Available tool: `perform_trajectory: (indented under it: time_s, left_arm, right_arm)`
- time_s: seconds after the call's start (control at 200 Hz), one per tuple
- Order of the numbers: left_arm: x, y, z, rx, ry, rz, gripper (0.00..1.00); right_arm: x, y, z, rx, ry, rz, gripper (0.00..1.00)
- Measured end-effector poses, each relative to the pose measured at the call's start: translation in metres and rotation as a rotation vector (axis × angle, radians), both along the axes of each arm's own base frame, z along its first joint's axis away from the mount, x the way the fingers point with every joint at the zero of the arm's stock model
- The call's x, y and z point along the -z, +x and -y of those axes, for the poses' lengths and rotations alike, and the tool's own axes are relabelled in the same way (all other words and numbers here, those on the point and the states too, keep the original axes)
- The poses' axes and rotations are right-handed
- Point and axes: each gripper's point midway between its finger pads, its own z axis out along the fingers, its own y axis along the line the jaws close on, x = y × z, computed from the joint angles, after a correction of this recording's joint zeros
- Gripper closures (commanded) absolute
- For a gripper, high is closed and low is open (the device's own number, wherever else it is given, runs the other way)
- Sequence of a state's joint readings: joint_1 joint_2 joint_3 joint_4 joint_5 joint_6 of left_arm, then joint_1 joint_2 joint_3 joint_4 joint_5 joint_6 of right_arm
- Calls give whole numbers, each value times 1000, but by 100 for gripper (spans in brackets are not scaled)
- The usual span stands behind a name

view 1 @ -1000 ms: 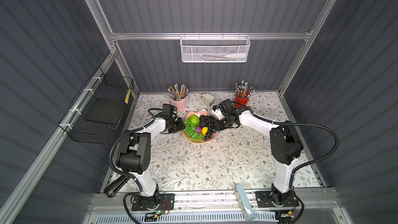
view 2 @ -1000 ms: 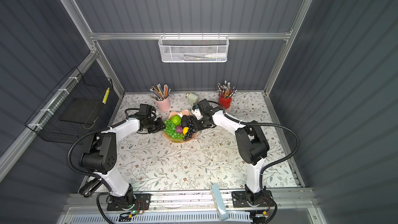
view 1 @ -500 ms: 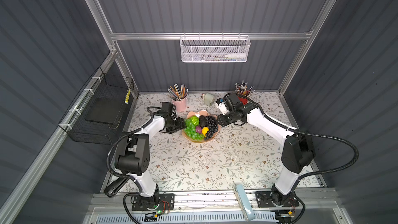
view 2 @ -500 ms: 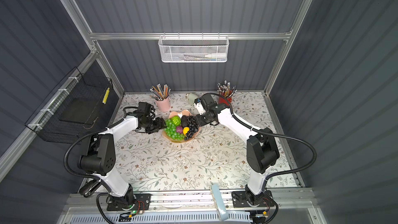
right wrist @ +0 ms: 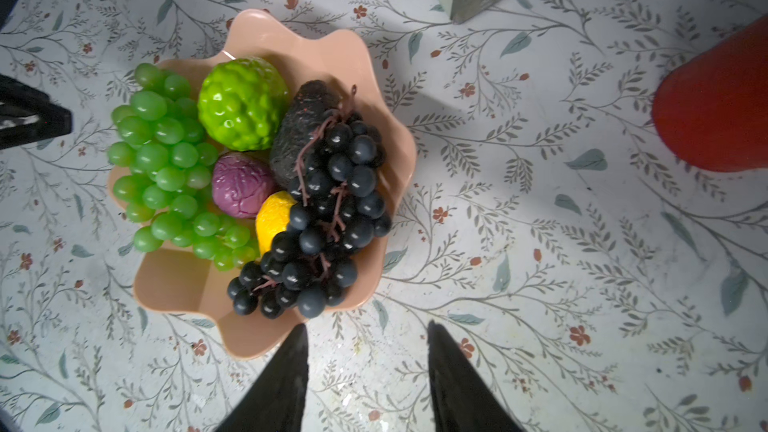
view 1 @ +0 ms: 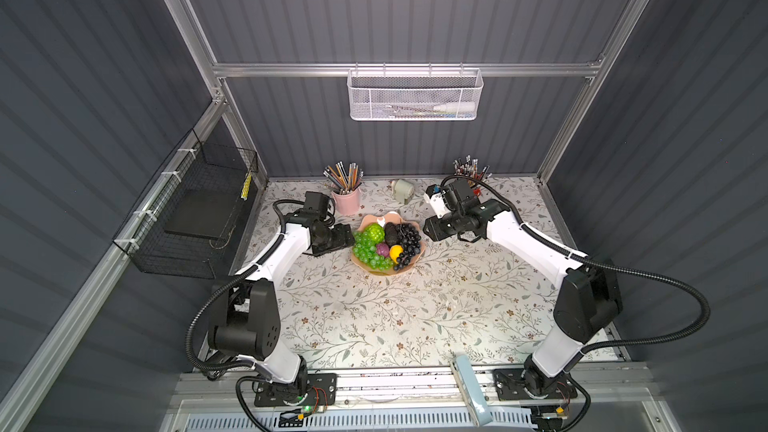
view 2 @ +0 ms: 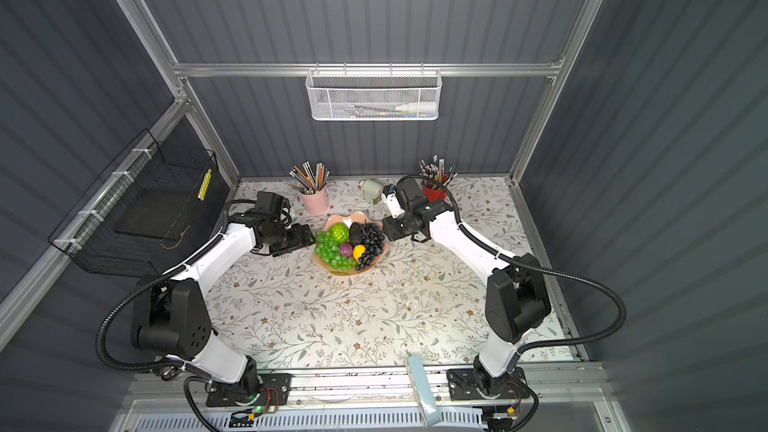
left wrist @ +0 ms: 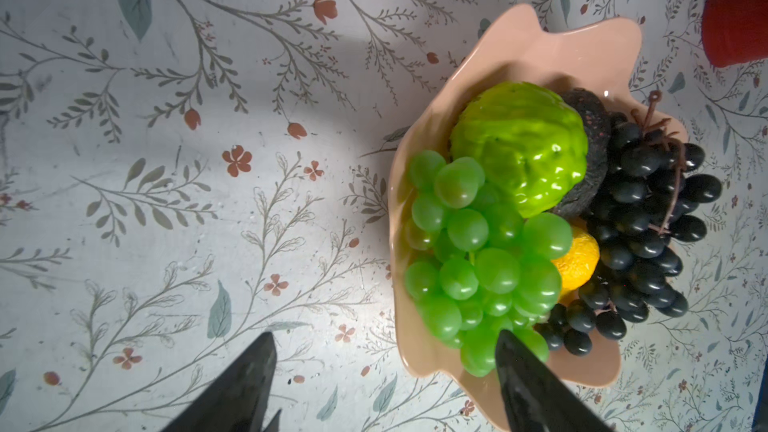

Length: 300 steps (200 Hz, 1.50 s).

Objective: Place and organize the fake fruits in the fruit bowl

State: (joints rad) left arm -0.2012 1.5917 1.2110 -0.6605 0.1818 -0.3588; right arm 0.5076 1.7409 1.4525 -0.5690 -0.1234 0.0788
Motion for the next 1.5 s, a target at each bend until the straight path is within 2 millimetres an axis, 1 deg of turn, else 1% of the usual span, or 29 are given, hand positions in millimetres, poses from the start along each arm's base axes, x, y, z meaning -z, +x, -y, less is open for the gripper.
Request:
perform_trajectory:
  time_s: [0.105, 0.195, 0.295, 0.38, 0.53, 0.755, 0.865, 1.076, 1.361, 1.456, 1.501]
  left_arm:
    - [-3, 0, 0, -5, -1, 9, 17]
    - [-5, 0, 0, -11, -5, 15, 19]
    - [-1, -1, -1, -17, -7, 9, 21]
    - [6, -6, -2, -21, -5, -9, 21]
    - [14, -11, -3, -28, -4, -29, 21]
    - [17, -11, -3, -37, -8, -31, 21]
    - [17, -10, -2, -38, -11, -24, 21]
    - [22, -13, -3, -41, -9, -35, 21]
    - [19, -16, -4, -41, -11, -27, 20]
    - [18, -16, -4, -41, -11, -26, 18]
    - [17, -16, -4, -43, -9, -22, 13]
  right_arm:
    - [24, 19, 8, 34, -24, -34, 55]
    - [46, 28, 11, 51, -52, -69, 56]
    - [59, 37, 7, 52, -66, -86, 58]
    - [61, 43, 3, 46, -62, -83, 59]
    - [59, 44, -3, 33, -39, -83, 60]
    - [59, 38, -15, 2, -24, -93, 60]
    - [64, 34, -22, -15, -26, -103, 60]
    - [71, 36, -32, -28, -27, -110, 60]
    - [70, 36, -34, -33, -28, -109, 58]
    - [67, 38, -33, -31, -45, -102, 55]
    - [65, 40, -30, -27, -60, -92, 52]
